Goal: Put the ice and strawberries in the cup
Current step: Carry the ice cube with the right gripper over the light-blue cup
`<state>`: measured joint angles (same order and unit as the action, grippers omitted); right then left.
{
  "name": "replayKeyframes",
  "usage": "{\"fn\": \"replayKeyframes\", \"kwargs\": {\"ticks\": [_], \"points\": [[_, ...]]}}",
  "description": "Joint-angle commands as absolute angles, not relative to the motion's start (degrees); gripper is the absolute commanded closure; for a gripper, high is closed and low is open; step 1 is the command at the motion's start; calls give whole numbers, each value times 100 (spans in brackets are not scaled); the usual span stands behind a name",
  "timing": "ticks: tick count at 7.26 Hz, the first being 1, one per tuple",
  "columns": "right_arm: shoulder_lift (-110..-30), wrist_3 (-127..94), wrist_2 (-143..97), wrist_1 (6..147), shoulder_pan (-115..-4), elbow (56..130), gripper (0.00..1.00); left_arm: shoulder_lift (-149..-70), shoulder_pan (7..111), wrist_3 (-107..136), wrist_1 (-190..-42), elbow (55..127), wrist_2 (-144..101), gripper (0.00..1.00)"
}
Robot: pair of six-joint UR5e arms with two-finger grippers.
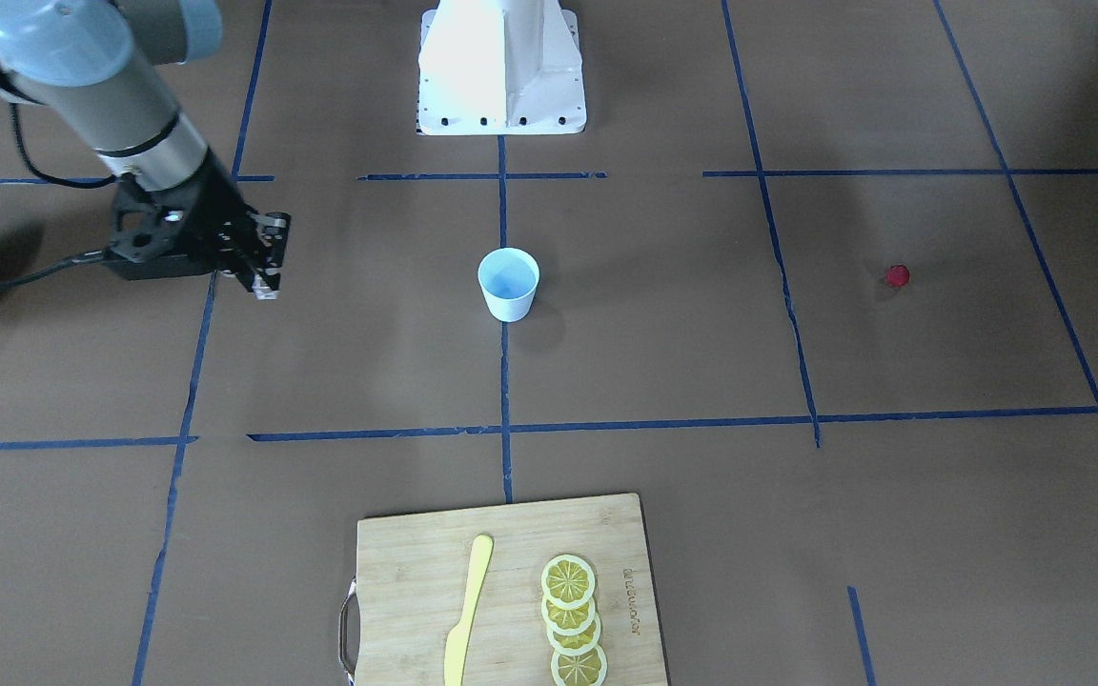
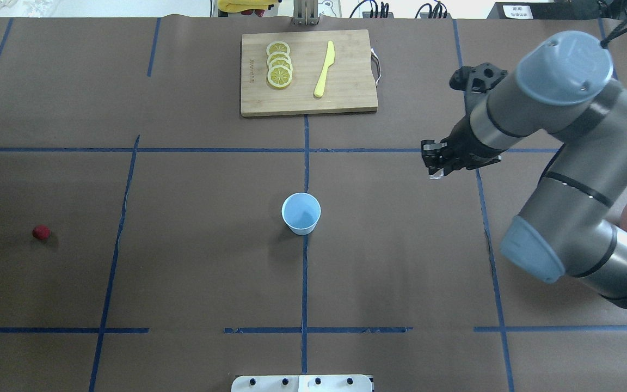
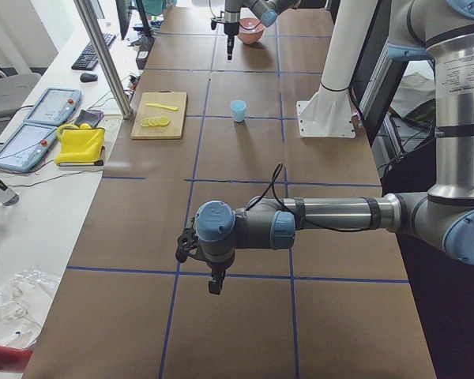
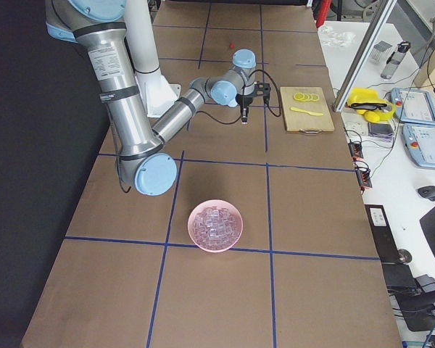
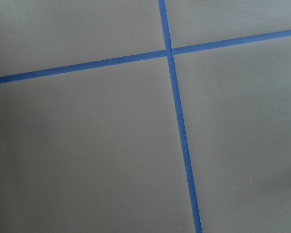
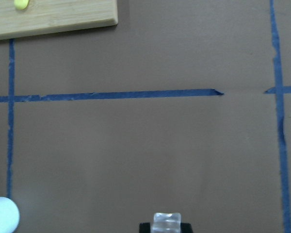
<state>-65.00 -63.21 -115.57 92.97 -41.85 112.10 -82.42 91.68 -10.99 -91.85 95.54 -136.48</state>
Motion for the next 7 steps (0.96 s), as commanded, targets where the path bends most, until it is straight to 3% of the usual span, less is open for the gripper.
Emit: {"fn": "replayKeyframes", "kwargs": {"ticks": [1, 4, 7], "points": [[-5584, -7029, -10822, 9913, -3335, 11119, 100, -8235, 9167, -1099, -9167, 9554, -13649, 0], [-4521, -7663, -10267, 9905, -2805, 10147, 100, -8218, 9176, -1107, -9167, 9554, -13649, 0], [-4106, -7664, -10091, 9897, -2716, 9505, 100, -8218, 9167, -1107, -9167, 9554, -13649, 0]]}}
